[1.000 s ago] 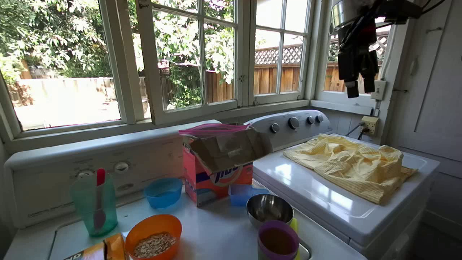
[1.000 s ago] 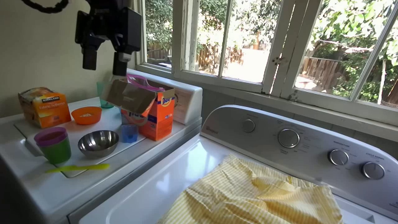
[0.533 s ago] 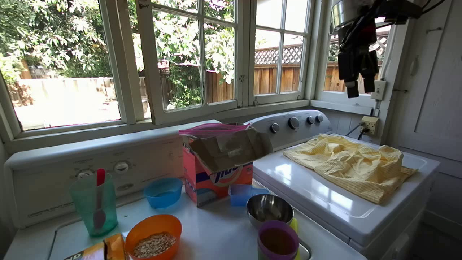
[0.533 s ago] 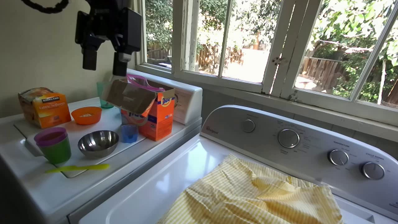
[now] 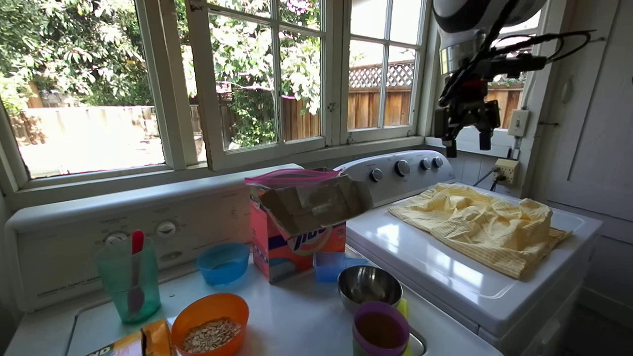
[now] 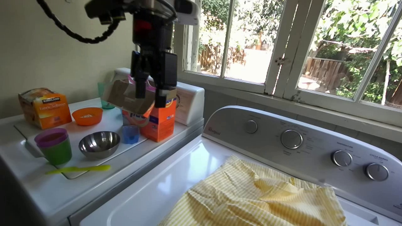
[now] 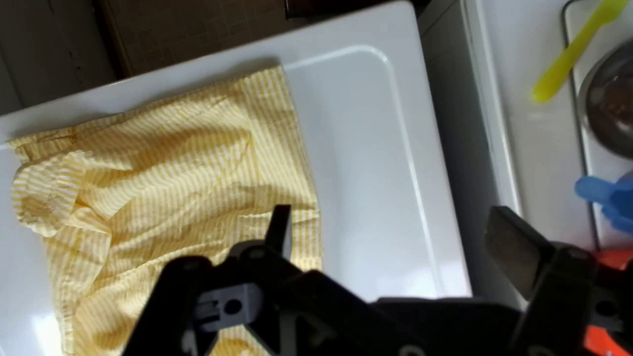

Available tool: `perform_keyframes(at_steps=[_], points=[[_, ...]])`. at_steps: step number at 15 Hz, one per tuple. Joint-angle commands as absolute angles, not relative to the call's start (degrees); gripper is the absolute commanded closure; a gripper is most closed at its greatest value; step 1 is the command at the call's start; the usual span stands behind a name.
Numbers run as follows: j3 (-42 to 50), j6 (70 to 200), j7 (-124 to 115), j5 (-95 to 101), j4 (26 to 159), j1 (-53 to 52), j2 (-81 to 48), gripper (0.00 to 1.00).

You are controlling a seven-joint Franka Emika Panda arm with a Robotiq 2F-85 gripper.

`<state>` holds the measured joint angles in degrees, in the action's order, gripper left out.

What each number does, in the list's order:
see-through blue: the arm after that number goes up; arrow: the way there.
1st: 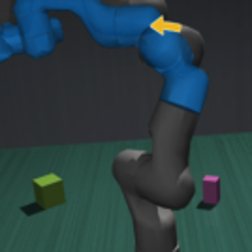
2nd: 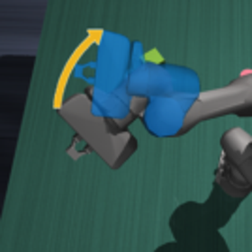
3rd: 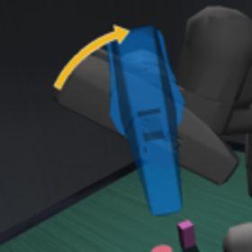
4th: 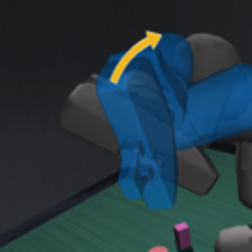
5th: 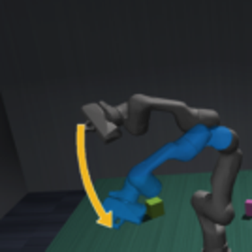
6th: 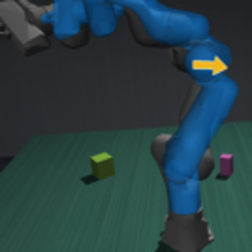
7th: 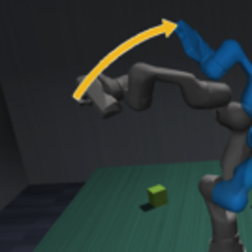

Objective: Turn the towel to the right

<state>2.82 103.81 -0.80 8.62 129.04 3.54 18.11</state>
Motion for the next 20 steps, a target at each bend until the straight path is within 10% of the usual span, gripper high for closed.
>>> perform_keyframes(at_steps=[1, 20], points=[[1.6, 114.77, -9.79, 14.18, 128.35, 5.25, 10.02, 0.0], [5.02, 126.76, -41.62, 43.77, 108.5, 0.42, -21.78, 0.0]])
